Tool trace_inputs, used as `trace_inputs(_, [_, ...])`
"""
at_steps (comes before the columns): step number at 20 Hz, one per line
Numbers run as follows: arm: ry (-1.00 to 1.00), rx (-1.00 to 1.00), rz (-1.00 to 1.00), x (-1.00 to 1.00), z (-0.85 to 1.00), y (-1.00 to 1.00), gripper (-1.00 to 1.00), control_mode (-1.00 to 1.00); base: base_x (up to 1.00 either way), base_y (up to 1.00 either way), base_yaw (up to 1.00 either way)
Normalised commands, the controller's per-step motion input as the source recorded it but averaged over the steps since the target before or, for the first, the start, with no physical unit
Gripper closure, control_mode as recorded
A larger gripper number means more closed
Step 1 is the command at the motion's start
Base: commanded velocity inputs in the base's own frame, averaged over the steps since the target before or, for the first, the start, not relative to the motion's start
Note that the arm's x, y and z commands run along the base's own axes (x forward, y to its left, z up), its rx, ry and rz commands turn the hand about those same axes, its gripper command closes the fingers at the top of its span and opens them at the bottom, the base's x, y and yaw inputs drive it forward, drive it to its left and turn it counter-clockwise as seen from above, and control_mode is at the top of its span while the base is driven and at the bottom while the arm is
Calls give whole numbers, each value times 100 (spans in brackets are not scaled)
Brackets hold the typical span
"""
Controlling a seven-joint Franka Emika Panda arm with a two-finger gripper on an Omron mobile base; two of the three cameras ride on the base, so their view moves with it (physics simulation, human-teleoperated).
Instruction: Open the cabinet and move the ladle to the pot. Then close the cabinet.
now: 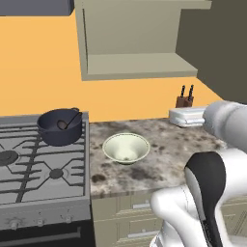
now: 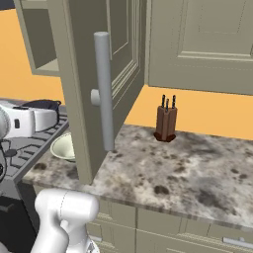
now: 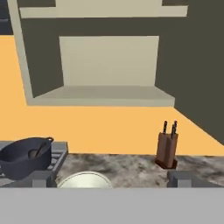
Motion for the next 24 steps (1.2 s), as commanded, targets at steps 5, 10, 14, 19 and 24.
trace_inputs(5, [-38,0,-1,-100,21,-44,-100,-100,0,0,0])
trace_inputs(10, [-36,-1,0,-100,-2,-5,-100,-100,0,0,0])
trace_inputs(14, [-36,-1,-1,-100,-14,0,-100,-100,0,0,0])
trace_inputs(19, [-24,-1,-1,-42,-18,-17,-100,-100,0,0,0])
trace_inputs(24, [-23,0,0,-14,-44,-25,-100,-100,0,0,0])
